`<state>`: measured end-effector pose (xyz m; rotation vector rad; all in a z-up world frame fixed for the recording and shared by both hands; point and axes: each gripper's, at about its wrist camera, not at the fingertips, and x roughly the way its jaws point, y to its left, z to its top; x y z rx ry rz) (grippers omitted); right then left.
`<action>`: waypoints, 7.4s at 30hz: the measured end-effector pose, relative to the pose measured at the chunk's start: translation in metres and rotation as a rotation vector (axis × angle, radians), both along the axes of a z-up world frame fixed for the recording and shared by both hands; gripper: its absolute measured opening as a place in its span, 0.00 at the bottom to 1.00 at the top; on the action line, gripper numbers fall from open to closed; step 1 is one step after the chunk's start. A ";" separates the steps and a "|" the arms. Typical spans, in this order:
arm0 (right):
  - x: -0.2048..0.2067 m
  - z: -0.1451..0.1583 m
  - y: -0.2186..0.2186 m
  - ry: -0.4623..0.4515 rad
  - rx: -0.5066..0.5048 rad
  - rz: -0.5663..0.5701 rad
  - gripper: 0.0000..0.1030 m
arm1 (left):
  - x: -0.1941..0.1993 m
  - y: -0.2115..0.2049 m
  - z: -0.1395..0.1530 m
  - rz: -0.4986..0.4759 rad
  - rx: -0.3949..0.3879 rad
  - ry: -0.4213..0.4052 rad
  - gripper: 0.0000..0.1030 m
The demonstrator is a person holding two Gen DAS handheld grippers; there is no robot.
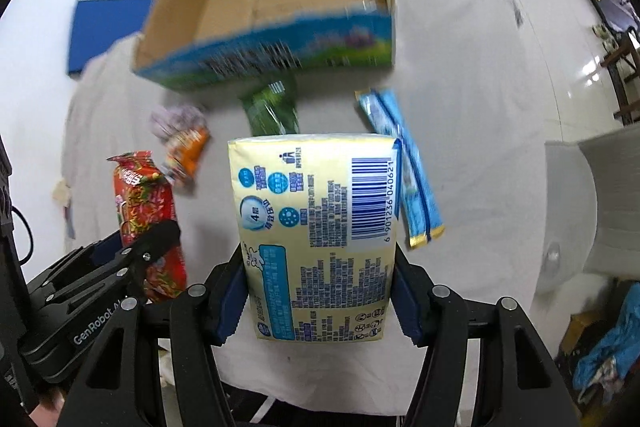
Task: Organize soft objects
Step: 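Carry both items into the box and open both grippers to release them, then grasp the orange-white snack bag with the left gripper while the right grasps the green bag, then lower both bags into the box and open both grippers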
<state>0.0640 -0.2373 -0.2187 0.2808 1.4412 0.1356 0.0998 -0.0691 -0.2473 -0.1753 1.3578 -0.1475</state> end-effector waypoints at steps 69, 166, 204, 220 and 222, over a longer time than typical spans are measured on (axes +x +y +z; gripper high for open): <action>0.233 -0.051 0.044 -0.085 -0.282 -0.029 1.00 | 0.221 0.042 0.022 -0.087 0.165 -0.089 1.00; 0.109 0.022 0.040 -0.040 -0.001 0.022 0.38 | 0.092 0.029 0.056 -0.079 0.036 -0.124 0.43; 0.267 -0.141 0.013 0.150 -0.074 -0.239 0.50 | 0.343 0.033 -0.084 -0.116 0.176 0.146 0.46; 0.257 -0.101 0.018 0.088 -0.111 -0.180 0.56 | 0.283 0.051 -0.016 -0.098 0.157 0.008 0.55; 0.252 -0.094 0.020 0.078 -0.127 -0.164 0.56 | 0.269 0.056 -0.010 -0.095 0.148 -0.005 0.57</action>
